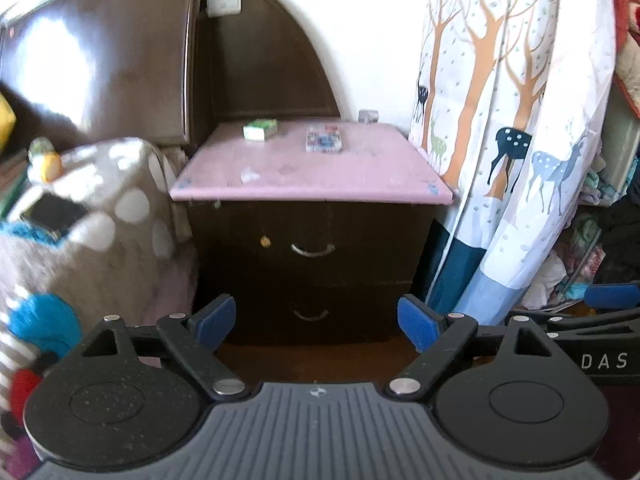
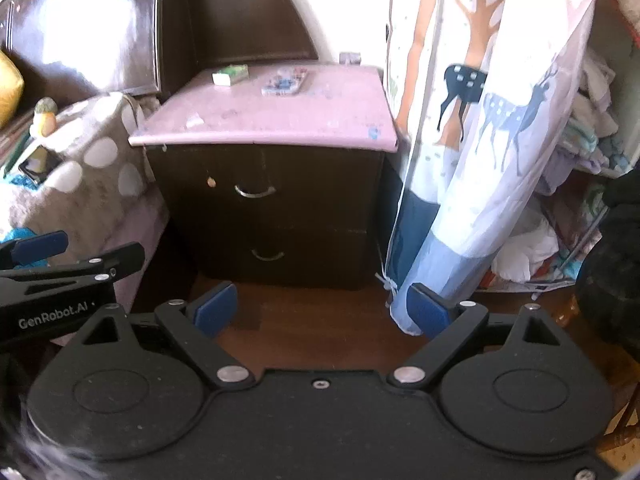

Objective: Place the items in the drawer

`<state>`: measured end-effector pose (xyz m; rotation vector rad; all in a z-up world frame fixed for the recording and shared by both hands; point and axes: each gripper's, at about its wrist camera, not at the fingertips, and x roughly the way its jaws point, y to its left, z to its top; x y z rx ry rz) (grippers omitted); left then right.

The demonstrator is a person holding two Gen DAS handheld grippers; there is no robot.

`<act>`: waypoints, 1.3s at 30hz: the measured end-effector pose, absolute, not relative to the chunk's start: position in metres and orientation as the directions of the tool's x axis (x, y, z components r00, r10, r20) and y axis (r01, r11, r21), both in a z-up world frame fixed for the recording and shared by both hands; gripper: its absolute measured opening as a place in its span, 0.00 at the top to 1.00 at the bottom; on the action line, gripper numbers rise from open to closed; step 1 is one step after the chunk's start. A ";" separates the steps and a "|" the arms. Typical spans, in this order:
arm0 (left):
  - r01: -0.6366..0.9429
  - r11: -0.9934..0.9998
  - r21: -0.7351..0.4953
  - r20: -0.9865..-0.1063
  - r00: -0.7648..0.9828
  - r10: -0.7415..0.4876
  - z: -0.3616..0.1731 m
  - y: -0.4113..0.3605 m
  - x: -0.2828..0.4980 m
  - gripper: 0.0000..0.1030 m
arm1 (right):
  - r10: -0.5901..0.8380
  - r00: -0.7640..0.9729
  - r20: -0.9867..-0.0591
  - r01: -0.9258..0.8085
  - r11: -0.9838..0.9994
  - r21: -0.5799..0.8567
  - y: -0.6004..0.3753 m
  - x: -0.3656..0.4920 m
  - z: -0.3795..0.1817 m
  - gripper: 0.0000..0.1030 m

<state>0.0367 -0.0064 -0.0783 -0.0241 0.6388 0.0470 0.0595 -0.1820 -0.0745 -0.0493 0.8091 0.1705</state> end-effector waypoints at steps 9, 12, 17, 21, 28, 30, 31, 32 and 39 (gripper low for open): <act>-0.033 0.999 0.022 -0.564 0.825 0.039 -0.038 -0.015 0.018 0.14 | 0.141 0.719 -0.680 -0.158 0.987 0.038 -0.191 0.040 -0.047 0.09; -0.027 0.999 0.034 -0.560 0.828 0.041 -0.028 -0.019 0.013 0.14 | 0.134 0.731 -0.669 -0.153 0.988 0.031 -0.193 0.034 -0.038 0.09; -0.033 0.997 0.064 -0.534 0.843 0.063 -0.013 -0.026 0.002 0.14 | 0.118 0.748 -0.653 -0.150 0.989 0.006 -0.192 0.025 -0.027 0.09; -0.035 0.997 0.065 -0.515 0.855 0.063 -0.001 -0.028 -0.007 0.14 | 0.112 0.760 -0.640 -0.147 0.989 -0.002 -0.193 0.020 -0.019 0.09; -0.048 0.996 0.080 -0.484 0.871 0.081 0.012 -0.029 -0.017 0.14 | 0.112 0.781 -0.614 -0.149 0.989 -0.008 -0.193 0.011 -0.005 0.08; -0.050 0.996 0.078 -0.478 0.875 0.081 0.015 -0.028 -0.019 0.14 | 0.115 0.784 -0.610 -0.150 0.989 -0.007 -0.193 0.009 -0.003 0.08; -0.049 0.996 0.078 -0.476 0.876 0.081 0.015 -0.028 -0.019 0.14 | 0.116 0.785 -0.609 -0.151 0.989 -0.007 -0.193 0.009 -0.003 0.08; -0.050 0.996 0.077 -0.475 0.877 0.080 0.016 -0.027 -0.019 0.14 | 0.116 0.785 -0.609 -0.151 0.988 -0.007 -0.192 0.009 -0.003 0.08; -0.050 0.996 0.069 -0.472 0.878 0.077 0.018 -0.026 -0.020 0.14 | 0.118 0.784 -0.609 -0.154 0.988 -0.007 -0.192 0.008 -0.003 0.08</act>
